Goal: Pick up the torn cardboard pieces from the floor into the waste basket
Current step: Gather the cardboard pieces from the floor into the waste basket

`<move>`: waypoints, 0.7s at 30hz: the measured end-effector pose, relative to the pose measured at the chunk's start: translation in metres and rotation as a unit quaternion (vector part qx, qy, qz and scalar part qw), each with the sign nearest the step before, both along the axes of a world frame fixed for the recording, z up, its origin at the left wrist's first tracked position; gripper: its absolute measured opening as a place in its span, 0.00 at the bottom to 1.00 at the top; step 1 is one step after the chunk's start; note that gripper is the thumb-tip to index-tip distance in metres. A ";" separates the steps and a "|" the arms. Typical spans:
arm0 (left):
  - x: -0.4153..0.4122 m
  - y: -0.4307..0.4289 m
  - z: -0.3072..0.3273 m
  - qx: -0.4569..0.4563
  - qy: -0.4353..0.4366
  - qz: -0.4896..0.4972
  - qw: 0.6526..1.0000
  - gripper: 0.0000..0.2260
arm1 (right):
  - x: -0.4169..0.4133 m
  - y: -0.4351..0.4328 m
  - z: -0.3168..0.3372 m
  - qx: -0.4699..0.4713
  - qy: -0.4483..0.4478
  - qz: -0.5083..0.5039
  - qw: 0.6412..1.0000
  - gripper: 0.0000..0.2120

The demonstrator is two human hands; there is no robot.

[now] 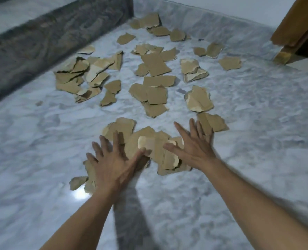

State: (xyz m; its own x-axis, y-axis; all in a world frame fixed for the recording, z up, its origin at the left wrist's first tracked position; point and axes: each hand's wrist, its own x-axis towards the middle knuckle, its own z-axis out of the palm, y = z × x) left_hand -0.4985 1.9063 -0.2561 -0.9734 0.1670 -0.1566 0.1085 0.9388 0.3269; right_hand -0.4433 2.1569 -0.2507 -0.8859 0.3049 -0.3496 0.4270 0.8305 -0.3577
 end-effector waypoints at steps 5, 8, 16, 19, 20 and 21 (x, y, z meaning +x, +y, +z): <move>-0.026 0.007 0.011 0.192 0.050 -0.009 0.980 0.51 | 0.006 -0.035 -0.002 0.043 0.031 0.107 0.993 0.57; -0.041 -0.022 0.021 0.089 0.067 0.032 0.993 0.53 | 0.001 -0.039 0.006 0.051 0.077 0.089 0.992 0.61; -0.027 -0.047 -0.008 0.026 -0.001 -0.079 0.997 0.57 | -0.015 -0.029 0.012 -0.001 -0.046 0.039 0.998 0.68; -0.038 -0.036 -0.009 0.023 0.019 -0.124 0.992 0.54 | -0.020 -0.039 0.016 0.010 -0.039 0.056 0.998 0.69; -0.042 -0.030 -0.010 0.018 0.020 -0.143 0.989 0.52 | -0.021 -0.040 0.020 0.017 -0.033 0.052 0.998 0.69; -0.044 -0.023 -0.010 0.014 0.021 -0.157 0.987 0.51 | -0.022 -0.041 0.026 0.022 -0.027 0.047 0.998 0.69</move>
State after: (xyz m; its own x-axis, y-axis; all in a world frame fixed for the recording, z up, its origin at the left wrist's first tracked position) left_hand -0.5424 1.8835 -0.2663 -0.8787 0.4650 -0.1083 0.4065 0.8476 0.3411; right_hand -0.4651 2.1164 -0.2252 -0.8916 0.2369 -0.3859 0.3637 0.8823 -0.2989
